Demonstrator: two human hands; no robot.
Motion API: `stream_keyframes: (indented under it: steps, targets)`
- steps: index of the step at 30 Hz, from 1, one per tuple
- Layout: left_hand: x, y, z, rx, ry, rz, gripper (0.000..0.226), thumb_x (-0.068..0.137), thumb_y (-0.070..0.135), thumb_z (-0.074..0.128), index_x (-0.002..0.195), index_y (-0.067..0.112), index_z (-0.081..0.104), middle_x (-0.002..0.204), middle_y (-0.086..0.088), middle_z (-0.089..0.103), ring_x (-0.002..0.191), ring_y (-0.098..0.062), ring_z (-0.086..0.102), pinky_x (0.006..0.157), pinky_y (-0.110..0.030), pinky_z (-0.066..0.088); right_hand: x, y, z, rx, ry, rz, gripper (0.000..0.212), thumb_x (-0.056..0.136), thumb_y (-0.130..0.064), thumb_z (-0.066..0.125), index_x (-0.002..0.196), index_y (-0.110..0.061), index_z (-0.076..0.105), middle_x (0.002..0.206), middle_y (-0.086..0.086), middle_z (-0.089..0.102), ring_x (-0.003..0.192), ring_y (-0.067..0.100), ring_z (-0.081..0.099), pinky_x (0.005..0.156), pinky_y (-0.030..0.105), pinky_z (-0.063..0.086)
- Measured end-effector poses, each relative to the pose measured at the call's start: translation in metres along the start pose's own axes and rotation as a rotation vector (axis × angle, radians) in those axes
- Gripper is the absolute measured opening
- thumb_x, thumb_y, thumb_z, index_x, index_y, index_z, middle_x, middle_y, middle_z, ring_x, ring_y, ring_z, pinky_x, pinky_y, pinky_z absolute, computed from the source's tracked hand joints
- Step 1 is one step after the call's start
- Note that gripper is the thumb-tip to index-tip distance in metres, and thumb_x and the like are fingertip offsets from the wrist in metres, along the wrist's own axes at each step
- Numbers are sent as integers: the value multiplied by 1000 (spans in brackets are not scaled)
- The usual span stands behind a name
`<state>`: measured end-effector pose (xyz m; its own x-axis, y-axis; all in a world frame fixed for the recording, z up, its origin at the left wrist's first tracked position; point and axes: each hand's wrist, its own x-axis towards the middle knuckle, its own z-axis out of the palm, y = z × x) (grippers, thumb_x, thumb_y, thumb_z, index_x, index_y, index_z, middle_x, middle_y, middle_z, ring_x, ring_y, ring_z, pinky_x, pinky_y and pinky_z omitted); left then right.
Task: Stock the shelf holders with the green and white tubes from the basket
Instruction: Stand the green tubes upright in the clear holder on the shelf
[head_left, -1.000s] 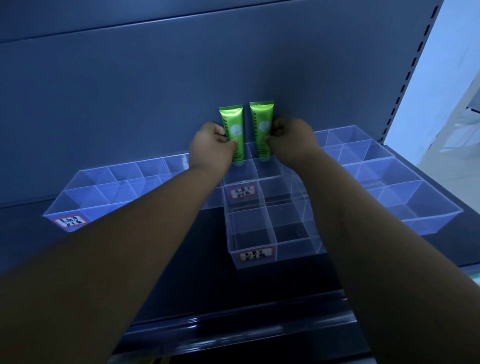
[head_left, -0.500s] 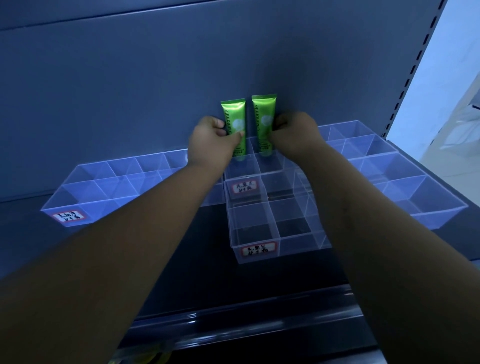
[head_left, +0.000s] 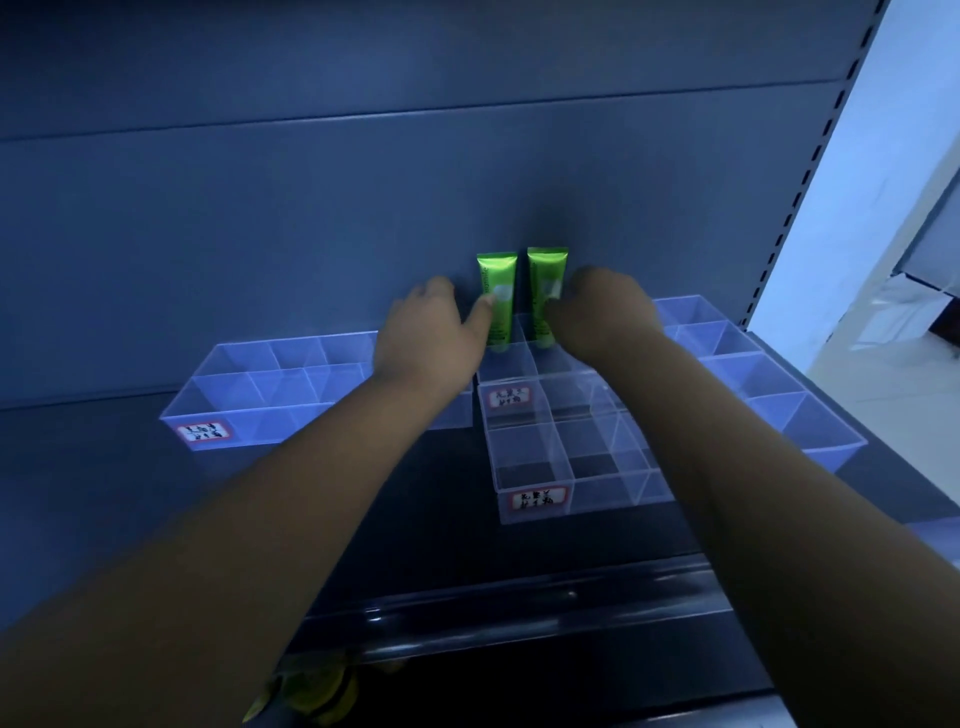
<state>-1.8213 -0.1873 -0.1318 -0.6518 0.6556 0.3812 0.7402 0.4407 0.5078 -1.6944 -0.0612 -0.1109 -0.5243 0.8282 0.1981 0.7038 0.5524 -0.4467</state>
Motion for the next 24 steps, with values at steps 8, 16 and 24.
stream_keyframes:
  steps: [8,16,24]
  targets:
    - [-92,-23,-75,120,77,39,47,103,48,49,121,6,60,125,-15,64,126,-35,51,102,-45,43,-113,-71,-3,90,77,-257,38,103,-46,43,109,-12,59,115,11,63,111,35,56,82,40,45]
    - [-213,-76,-194,143,249,-140,59,95,54,41,134,12,55,139,-8,61,140,-33,44,113,-53,37,-253,-158,13,241,-43,-521,46,102,-45,47,134,-14,57,136,6,59,131,25,48,104,39,43]
    - [-392,-174,-293,465,398,-532,69,96,58,36,143,9,50,151,-11,52,146,-37,37,118,-54,32,-381,-271,64,261,-181,-801,55,102,-48,40,145,-14,48,151,7,49,148,27,33,118,40,32]
